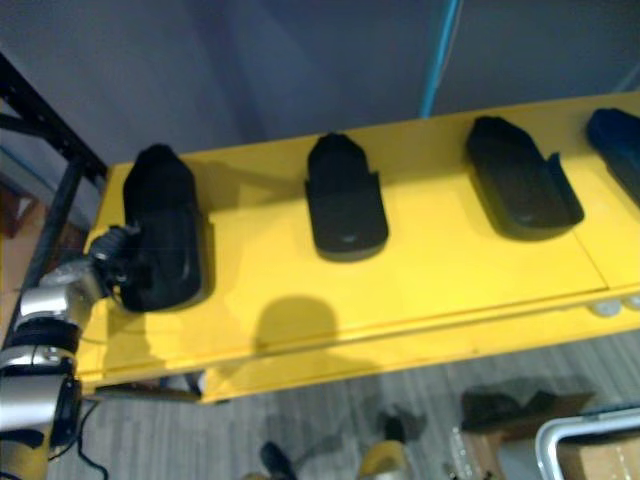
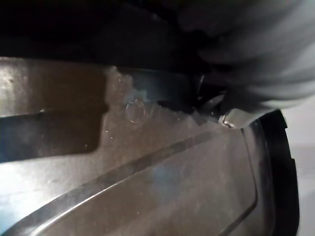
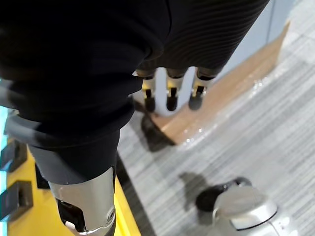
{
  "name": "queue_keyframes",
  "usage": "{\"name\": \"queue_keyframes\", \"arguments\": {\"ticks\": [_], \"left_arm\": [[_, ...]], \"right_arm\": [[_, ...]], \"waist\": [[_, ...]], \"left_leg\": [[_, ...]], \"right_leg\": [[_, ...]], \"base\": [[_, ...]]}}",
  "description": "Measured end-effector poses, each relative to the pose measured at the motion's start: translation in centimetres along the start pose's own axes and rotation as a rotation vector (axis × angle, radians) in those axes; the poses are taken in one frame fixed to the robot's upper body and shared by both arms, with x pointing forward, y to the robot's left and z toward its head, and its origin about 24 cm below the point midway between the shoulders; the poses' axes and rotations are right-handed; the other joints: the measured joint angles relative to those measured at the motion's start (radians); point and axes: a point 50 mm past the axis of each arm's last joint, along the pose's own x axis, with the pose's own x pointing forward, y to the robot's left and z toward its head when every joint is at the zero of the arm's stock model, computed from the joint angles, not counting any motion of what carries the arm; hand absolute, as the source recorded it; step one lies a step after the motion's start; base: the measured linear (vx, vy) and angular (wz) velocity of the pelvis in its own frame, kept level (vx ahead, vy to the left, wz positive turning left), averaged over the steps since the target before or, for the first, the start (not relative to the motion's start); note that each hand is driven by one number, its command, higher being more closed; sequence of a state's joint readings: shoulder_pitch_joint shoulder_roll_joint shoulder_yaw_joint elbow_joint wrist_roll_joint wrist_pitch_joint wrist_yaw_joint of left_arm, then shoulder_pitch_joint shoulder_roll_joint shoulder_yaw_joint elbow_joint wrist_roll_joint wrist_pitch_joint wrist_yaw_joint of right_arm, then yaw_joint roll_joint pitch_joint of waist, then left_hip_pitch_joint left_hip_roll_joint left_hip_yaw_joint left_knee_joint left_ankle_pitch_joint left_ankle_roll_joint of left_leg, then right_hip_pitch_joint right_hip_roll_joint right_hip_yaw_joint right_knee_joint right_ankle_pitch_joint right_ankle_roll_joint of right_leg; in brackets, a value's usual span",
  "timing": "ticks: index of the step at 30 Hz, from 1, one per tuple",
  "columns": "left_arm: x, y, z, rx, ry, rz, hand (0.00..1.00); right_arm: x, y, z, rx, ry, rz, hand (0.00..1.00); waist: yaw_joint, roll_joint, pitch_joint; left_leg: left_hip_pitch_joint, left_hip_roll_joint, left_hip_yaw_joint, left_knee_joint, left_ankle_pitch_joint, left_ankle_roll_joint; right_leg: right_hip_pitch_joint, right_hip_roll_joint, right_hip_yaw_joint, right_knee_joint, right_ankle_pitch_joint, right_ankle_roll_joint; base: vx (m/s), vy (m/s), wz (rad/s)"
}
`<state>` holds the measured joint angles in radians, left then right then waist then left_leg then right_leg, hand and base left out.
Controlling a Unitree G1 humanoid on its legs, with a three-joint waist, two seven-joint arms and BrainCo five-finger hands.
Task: Walk over and take plastic housings, then place them on the shelf
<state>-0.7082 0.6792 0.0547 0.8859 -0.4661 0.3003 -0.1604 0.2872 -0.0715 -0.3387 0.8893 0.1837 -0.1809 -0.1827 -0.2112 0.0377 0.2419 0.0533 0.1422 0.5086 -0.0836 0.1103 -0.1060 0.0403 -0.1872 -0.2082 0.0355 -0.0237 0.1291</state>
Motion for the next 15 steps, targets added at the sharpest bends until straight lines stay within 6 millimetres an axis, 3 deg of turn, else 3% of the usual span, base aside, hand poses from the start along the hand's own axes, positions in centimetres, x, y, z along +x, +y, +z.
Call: {"name": "queue_keyframes", "arguments": {"ticks": [5,6,15], "left_arm": [[0.0,0.1,0.1,0.001,-0.002,0.003,1.0],[0.0,0.1,0.1,0.001,-0.002,-0.003,0.0],[0.2,-0.8,1.5,0.025,-0.046,-0.04,0.0]], "right_arm": [[0.0,0.2,0.0,-0.007,0.0,0.004,0.0],[0.0,0.2,0.0,-0.011,0.0,0.003,0.0],[-0.1,0.3,0.0,-0.013,-0.001,0.005,0.0]], "waist": [[0.0,-0.001,0.0],[0.0,-0.001,0.0],[-0.003,-0.004,0.021]], "left_leg": [[0.001,0.0,0.017,0.0,0.0,0.0],[0.002,0.0,0.02,0.0,0.0,0.0],[0.004,0.0,0.02,0.0,0.0,0.0]], "right_leg": [[-0.005,0.001,0.017,-0.006,0.008,-0.001],[-0.005,0.001,0.019,-0.008,0.009,-0.003],[-0.006,0.001,0.02,-0.008,0.009,-0.004]], "base": [[-0.01,0.006,-0.09],[-0.01,0.002,-0.05],[0.0,0.0,0.0]]}}
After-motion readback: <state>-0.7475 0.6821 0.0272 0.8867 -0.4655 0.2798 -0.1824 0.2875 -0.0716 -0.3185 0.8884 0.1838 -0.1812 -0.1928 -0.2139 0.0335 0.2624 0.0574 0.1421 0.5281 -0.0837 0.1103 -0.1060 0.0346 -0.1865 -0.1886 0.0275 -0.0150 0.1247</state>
